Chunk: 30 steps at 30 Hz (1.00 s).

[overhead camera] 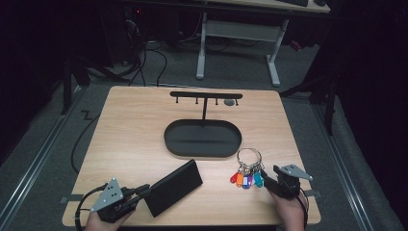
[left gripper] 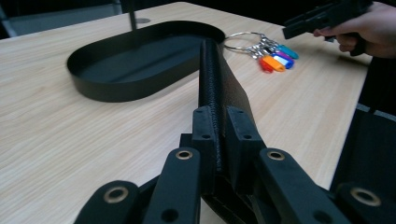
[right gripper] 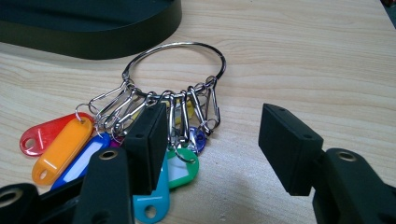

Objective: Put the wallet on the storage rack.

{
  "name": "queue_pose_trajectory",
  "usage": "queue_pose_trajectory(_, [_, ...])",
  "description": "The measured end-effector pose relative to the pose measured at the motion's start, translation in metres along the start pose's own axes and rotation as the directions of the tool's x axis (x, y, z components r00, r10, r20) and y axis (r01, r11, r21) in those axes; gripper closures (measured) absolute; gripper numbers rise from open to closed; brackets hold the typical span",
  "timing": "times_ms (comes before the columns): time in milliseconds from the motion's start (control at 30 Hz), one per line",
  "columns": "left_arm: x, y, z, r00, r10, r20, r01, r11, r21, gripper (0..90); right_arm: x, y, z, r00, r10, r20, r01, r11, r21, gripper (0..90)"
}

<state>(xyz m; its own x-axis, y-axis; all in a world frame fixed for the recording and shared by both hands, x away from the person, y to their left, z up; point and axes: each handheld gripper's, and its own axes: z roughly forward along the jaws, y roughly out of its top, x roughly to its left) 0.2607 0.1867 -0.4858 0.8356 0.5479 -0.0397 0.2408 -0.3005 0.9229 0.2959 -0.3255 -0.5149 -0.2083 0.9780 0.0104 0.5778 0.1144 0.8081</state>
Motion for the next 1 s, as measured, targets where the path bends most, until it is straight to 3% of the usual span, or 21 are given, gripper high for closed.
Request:
queue_pose_trajectory(500, [-0.032,0.004,0.004,0.9942,0.084,0.067,-0.082,0.9961,-0.032,83.3,0.003,0.003,-0.003,0.9998,-0.021,-0.007,0.021,1.000,-0.019,42.6])
queue_pose_trajectory(667, [-0.037,0.005,0.005,0.9922,0.087,0.089,-0.084,0.9958,-0.036,83.2,0.013,0.006,-0.007,0.9988,-0.046,-0.018,0.045,0.998,-0.035,42.6])
queue_pose_trajectory(700, [-0.039,0.005,0.005,0.9913,0.082,0.103,-0.079,0.9961,-0.041,90.0,0.019,0.008,-0.008,0.9972,-0.072,-0.020,0.071,0.997,-0.044,42.6])
queue_pose_trajectory(800, [-0.042,0.005,0.006,0.9893,0.084,0.119,-0.080,0.9960,-0.039,90.0,0.024,0.009,-0.007,0.9952,-0.096,-0.018,0.096,0.995,-0.040,42.7])
queue_pose_trajectory(1000, [-0.043,0.005,0.006,0.9895,0.077,0.122,-0.073,0.9965,-0.040,90.0,0.019,0.007,-0.005,0.9974,-0.069,-0.019,0.069,0.997,-0.028,42.7])
